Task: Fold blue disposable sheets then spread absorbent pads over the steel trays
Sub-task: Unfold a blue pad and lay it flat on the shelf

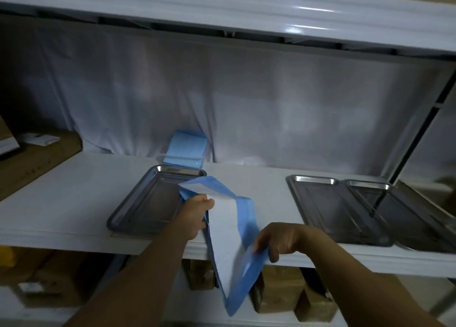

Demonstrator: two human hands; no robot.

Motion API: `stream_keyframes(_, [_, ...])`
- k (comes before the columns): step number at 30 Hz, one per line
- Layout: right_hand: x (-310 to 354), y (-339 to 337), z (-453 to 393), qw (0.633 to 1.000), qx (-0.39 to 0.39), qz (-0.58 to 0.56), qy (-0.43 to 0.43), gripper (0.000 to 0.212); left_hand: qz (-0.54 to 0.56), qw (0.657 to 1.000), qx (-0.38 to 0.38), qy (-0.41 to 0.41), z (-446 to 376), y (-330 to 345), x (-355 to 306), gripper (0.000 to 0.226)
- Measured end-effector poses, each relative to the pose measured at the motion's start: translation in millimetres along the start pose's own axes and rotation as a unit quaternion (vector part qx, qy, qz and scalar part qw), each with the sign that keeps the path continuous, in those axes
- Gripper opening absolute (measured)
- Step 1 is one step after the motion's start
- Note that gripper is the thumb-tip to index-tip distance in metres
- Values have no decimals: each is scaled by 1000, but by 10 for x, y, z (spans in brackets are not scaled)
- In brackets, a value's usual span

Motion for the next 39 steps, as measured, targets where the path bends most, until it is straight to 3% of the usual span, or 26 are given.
stream_keyframes(3, [-32, 41, -35, 999, 38, 16, 31, 61, 10, 1000, -2, 2, 26, -35, -3, 13])
stream_keyframes(4, [-16, 2, -37, 1000, -2, -4, 25, 58, 18, 1000, -1, 6, 19, -46, -10, 17])
stream_keyframes(6, [2, -139, -33, 981, -157, -111, -2, 43, 28, 999, 11, 18, 46, -44, -39, 22])
stream_keyframes(8, [-16, -189, -43, 923, -259, -285, -21, 29, 39, 998, 30, 31, 70, -35, -61, 21])
stream_keyframes(11, [13, -156, -102, 863, -291, -413, -17, 30, 54, 996, 60, 49, 142, -6, -97, 25])
stream_keyframes(16, [146, -89, -144, 828, -291, -477, -44, 16, 49, 993, 91, 49, 224, 90, -132, 28])
stream_keyframes(18, [118, -81, -185, 813, -315, -488, -37, 36, 44, 993, 105, 40, 222, 141, -122, 28])
stream_keyframes(21, [60, -115, -149, 776, -366, -512, -30, 33, -70, 994, 78, 34, 281, 193, -175, 20])
stream_keyframes(24, [67, -167, -88, 792, -380, -474, -57, 28, -139, 988, 56, 26, 251, 249, -204, 37])
stream_keyframes(28, [219, -169, -36, 813, -294, -485, -134, 23, -62, 997, 29, 31, 278, 355, -276, 34])
stream_keyframes(31, [221, -159, -8, 811, -285, -490, -144, 23, -54, 998, -9, 42, 245, 328, -326, 41])
stream_keyframes(35, [175, -127, -49, 782, -307, -528, -125, 22, -134, 980, -117, 93, 248, 276, -372, 59])
stream_keyframes(37, [192, -126, -59, 770, -336, -530, -118, 25, -217, 950, -188, 122, 317, 253, -424, 54])
stream_keyframes(39, [272, -118, -56, 773, -337, -519, -140, 26, -266, 946, -164, 82, 338, 274, -417, 60])
Point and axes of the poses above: each hand's wrist, its own z-axis away from the middle knuckle, its own y-axis out of the palm, x = y × z, the point moved 4 cm from there along -z, towards the middle knuckle, and after that the axes turned 5 degrees about x, right-handed, at the moved point
